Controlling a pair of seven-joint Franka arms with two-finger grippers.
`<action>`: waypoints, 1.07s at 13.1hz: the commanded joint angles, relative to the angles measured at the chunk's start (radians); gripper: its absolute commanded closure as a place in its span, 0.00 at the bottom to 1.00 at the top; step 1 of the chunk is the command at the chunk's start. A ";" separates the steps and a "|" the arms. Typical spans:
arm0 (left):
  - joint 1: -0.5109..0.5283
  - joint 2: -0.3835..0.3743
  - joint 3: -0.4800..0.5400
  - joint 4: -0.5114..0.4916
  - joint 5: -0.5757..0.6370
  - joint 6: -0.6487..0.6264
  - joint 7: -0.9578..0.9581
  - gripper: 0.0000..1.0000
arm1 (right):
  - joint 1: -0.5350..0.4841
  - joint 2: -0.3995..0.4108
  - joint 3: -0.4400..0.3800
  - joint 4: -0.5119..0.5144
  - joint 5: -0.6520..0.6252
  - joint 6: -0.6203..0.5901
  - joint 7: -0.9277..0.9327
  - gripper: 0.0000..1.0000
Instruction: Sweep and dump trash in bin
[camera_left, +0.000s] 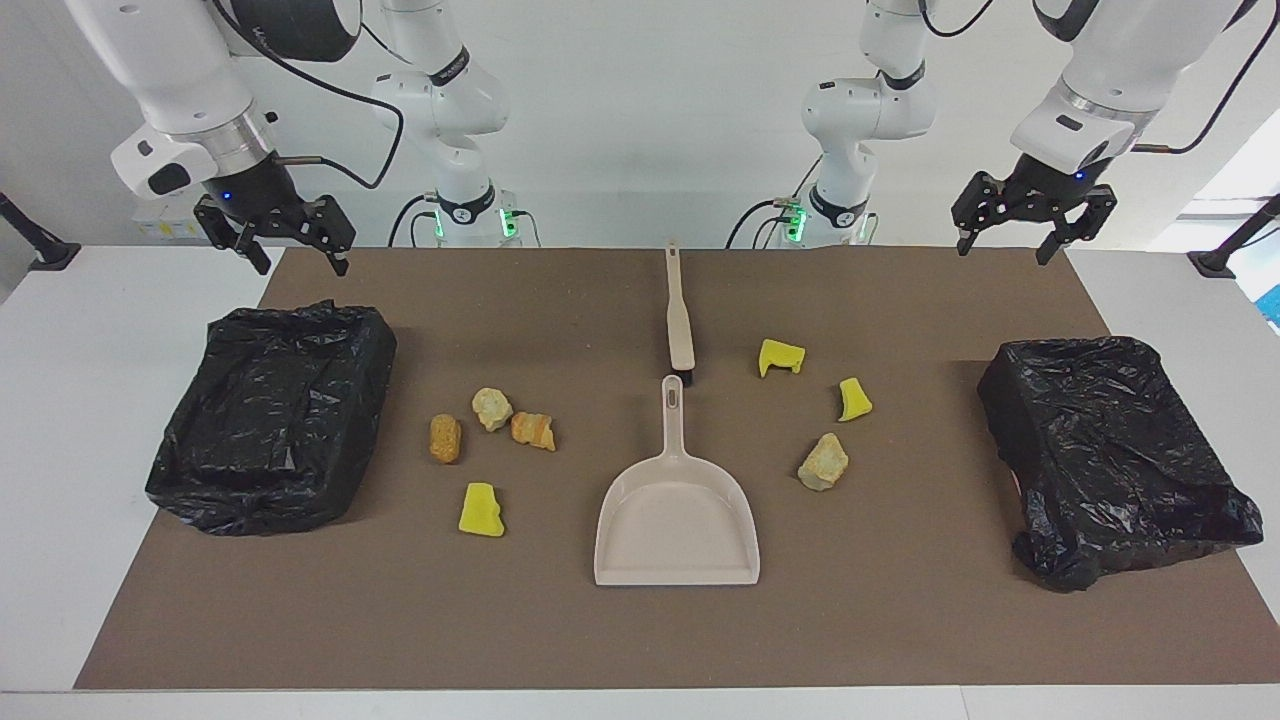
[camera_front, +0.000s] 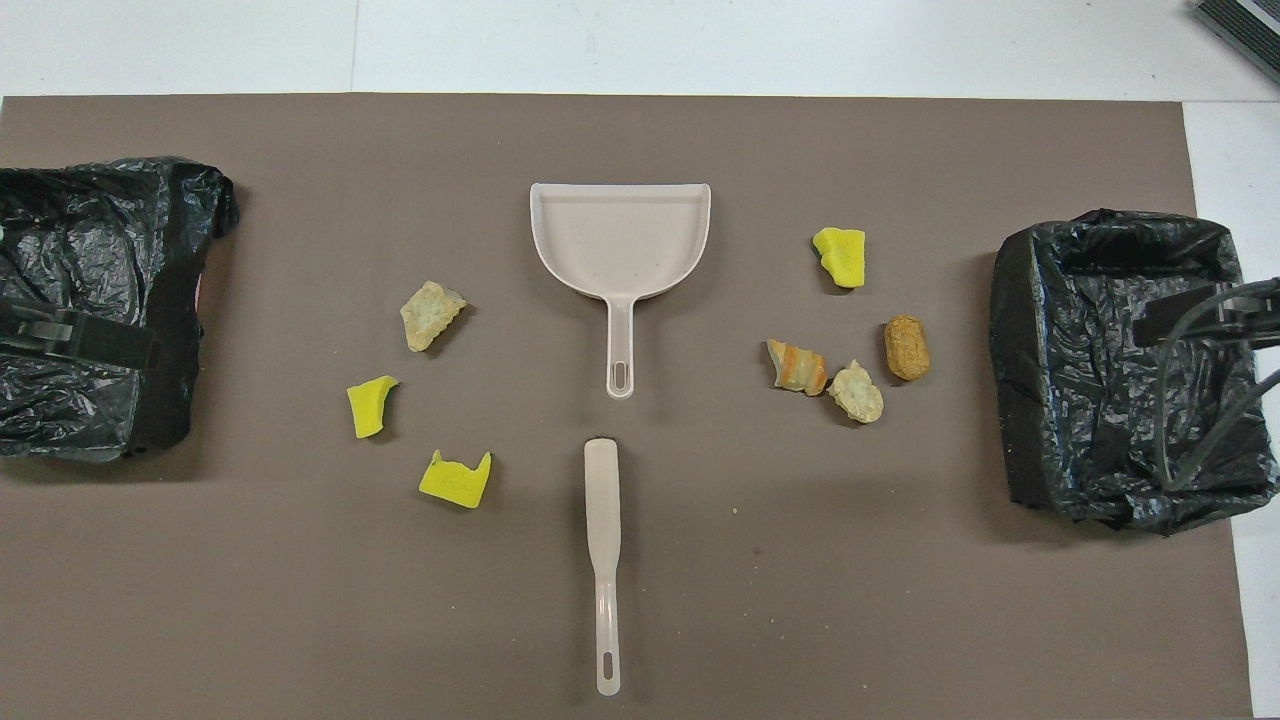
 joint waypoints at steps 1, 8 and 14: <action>-0.001 0.003 0.000 0.012 -0.004 -0.009 0.004 0.00 | -0.005 0.003 0.008 0.000 -0.018 0.005 0.029 0.00; -0.001 0.003 0.000 0.012 -0.003 -0.009 0.004 0.00 | 0.009 0.003 0.022 0.001 -0.002 0.004 0.021 0.00; -0.001 0.004 -0.003 0.013 -0.003 0.003 0.006 0.00 | 0.007 0.003 0.020 0.001 -0.002 0.004 0.021 0.00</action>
